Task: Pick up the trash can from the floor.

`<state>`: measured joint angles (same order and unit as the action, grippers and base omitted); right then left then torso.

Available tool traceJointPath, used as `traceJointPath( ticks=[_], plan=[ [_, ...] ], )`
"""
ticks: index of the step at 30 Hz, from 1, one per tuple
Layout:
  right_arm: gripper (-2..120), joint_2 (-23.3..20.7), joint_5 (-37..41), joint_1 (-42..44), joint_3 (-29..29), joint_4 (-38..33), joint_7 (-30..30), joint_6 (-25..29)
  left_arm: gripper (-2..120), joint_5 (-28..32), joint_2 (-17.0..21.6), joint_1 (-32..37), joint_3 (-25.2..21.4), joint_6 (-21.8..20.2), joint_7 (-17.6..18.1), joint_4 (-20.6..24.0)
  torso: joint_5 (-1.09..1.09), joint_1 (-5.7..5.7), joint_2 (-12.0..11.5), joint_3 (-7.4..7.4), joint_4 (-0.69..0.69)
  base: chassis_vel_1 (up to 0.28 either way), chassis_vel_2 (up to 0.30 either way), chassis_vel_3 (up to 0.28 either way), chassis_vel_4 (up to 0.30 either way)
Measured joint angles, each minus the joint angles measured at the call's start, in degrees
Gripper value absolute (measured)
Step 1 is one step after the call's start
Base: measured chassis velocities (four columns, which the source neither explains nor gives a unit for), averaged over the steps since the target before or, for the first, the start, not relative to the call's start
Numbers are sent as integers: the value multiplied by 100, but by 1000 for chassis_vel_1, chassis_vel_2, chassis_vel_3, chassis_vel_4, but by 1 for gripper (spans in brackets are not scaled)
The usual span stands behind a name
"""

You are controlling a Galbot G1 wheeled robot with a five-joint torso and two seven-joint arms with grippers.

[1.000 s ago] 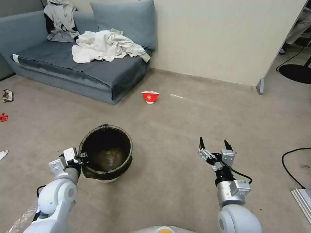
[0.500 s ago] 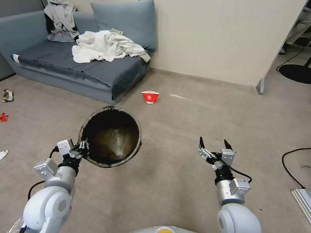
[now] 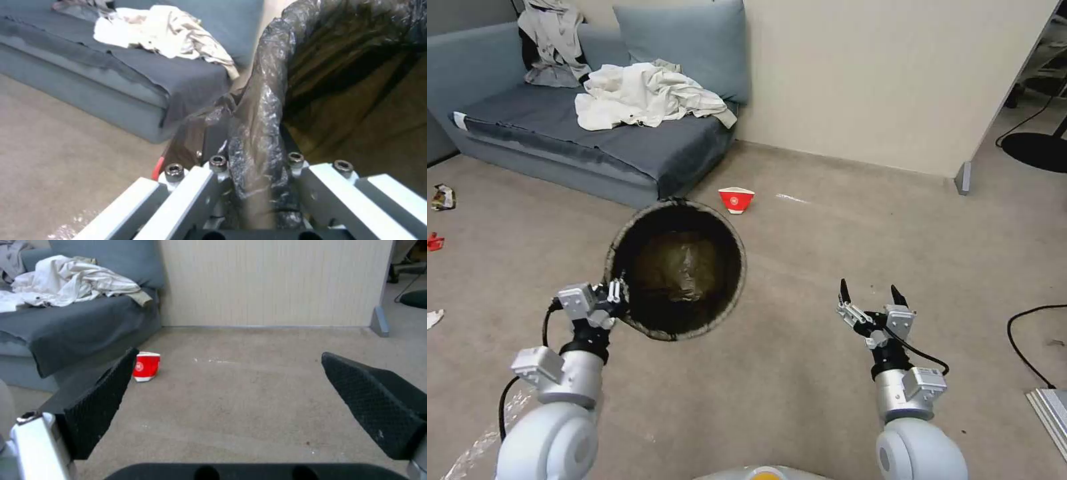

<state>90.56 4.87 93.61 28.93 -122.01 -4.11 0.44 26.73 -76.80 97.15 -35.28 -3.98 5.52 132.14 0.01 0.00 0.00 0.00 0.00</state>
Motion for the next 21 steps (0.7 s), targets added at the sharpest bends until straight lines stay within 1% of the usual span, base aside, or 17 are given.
traceJointPath(
  ticks=[6, 11, 21],
  plan=[
    [100, 9, 27, -11, 9, 41, -5, 1, 4, 27, -1, 106, 149, -9, -1, 21, -1, 0, 0, 0, 0, 0, 0, 0, 0],
    [100, 10, 65, -11, 48, 65, -17, 11, 4, 204, 23, 166, 156, -48, -1, 21, -1, 0, 0, 0, 0, 0, 0, 0, 0],
    [100, 35, 67, -51, 17, 98, -21, 4, 4, 327, 28, 190, 73, -60, -2, 21, -1, 0, 0, 0, 0, 0, 0, 0, 0]
  ],
)
